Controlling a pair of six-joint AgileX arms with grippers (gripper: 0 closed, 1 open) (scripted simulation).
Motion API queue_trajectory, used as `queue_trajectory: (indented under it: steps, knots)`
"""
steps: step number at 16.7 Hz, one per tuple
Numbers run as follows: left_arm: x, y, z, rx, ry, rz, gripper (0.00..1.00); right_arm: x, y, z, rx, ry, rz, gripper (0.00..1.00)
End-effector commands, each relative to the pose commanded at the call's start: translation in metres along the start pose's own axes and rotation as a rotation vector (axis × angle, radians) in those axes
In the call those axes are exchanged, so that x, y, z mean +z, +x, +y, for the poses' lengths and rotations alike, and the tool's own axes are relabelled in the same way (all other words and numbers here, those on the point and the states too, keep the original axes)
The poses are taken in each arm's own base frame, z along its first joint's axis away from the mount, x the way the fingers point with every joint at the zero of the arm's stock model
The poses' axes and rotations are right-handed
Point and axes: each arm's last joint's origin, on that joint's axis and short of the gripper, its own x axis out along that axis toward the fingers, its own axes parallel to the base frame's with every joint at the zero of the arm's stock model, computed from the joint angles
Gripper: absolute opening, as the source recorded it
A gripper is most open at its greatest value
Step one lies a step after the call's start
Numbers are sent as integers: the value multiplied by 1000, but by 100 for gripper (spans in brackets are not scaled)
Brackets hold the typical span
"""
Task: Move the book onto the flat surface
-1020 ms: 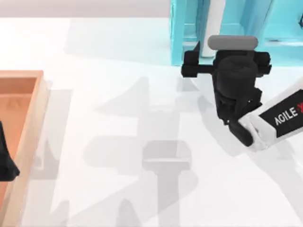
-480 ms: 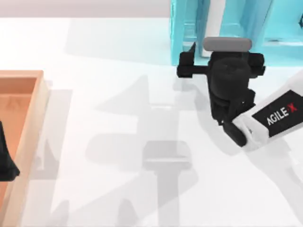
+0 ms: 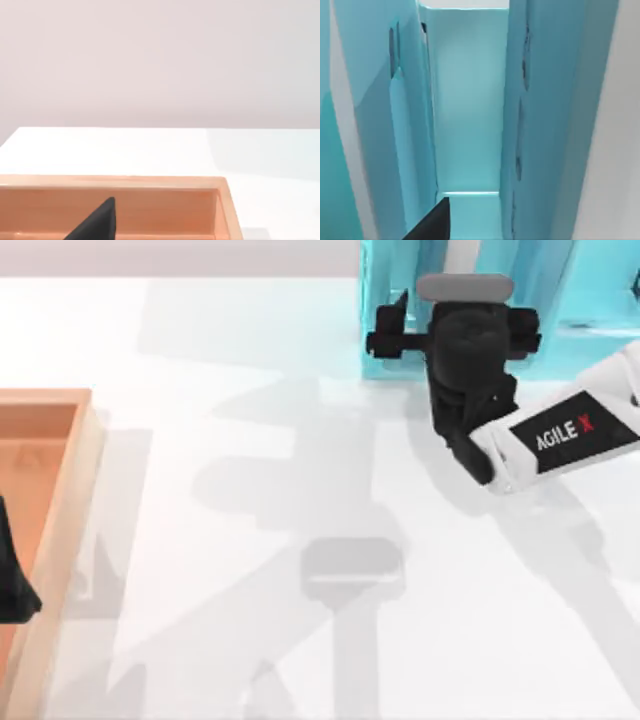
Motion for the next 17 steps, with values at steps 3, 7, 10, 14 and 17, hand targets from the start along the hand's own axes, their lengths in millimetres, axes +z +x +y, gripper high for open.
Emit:
queue_trajectory:
  steps: [3,7,10,14,17]
  knots:
    - [0,0,0,0,0,0,100,1,22,-2,0,0,-1,100]
    - [0,0,0,0,0,0,100,0,26,-3,0,-1,1,100]
    - [0,0,0,0,0,0,100,0,26,-3,0,-1,1,85]
    - [0,0,0,0,0,0,100,0,26,-3,0,-1,1,55]
    - [0,0,0,0,0,0,100,0,26,-3,0,-1,1,32]
